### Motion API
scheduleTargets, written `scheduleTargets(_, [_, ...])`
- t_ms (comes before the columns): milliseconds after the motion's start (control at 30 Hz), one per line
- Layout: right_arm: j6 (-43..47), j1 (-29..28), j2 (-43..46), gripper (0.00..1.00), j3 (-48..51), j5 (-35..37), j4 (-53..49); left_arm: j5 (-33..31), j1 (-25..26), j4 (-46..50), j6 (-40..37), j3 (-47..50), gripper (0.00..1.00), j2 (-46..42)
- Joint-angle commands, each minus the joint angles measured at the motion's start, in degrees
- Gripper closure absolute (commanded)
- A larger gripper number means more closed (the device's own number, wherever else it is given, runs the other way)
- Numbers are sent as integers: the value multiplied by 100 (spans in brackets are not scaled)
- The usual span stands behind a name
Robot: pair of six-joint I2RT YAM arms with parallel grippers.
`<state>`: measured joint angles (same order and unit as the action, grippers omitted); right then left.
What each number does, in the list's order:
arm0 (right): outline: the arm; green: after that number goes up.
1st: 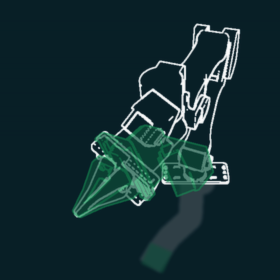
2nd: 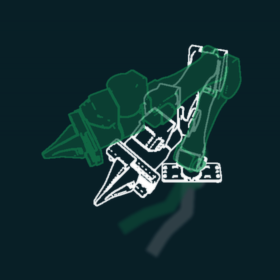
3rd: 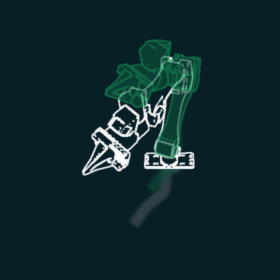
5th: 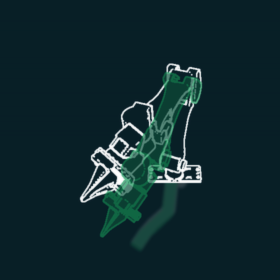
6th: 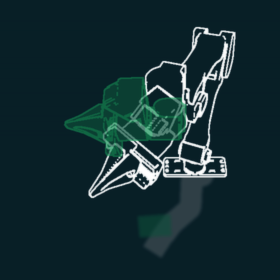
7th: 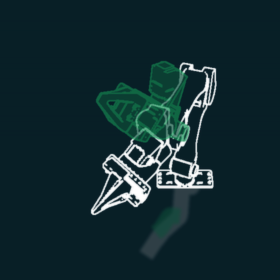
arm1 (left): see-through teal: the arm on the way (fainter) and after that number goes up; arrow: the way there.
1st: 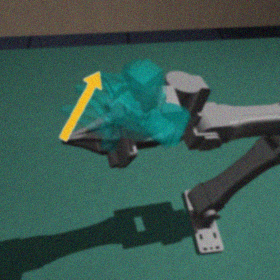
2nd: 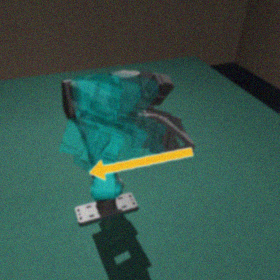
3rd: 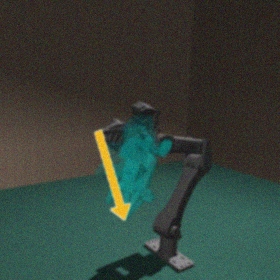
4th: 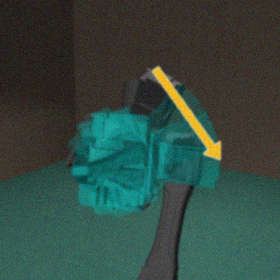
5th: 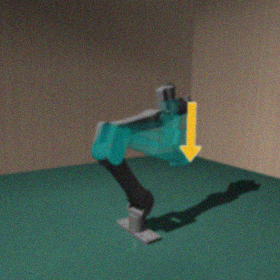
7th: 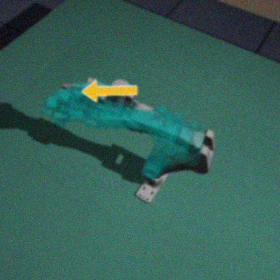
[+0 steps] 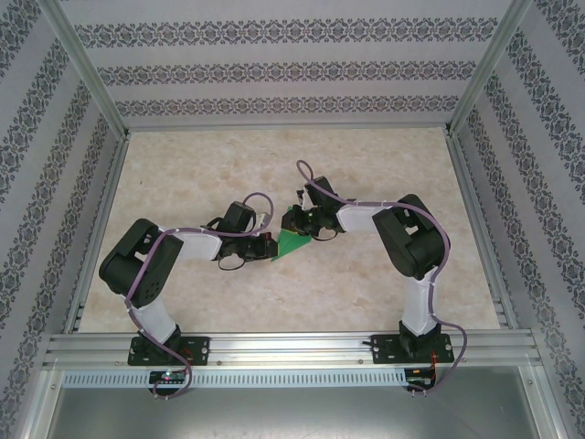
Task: Fold a paper plane with a square sheet of paper (pick it up from the middle)
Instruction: Fourth fold the wing at the center of the table.
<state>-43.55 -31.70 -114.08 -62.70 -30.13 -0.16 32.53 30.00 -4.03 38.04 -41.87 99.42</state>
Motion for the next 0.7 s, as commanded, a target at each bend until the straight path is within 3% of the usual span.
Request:
scheduleTargets(0, [46, 68, 24, 81, -139, -54, 96, 313, -91, -375, 325, 76, 100, -1])
scheduleTargets(300, [53, 77, -39, 81, -118, -168, 159, 403, -119, -973, 891, 262, 100, 82])
scheduleTargets(367, [34, 77, -69, 81, -94, -152, 185, 308, -124, -891, 848, 254, 100, 100])
scheduleTargets(533, [64, 83, -189, 82, -77, -136, 114, 140, -118, -480, 515, 156, 88, 16])
scheduleTargets(667, [111, 77, -311, 82, -82, -229, 122, -104, -124, -78, 342, 91, 88, -106])
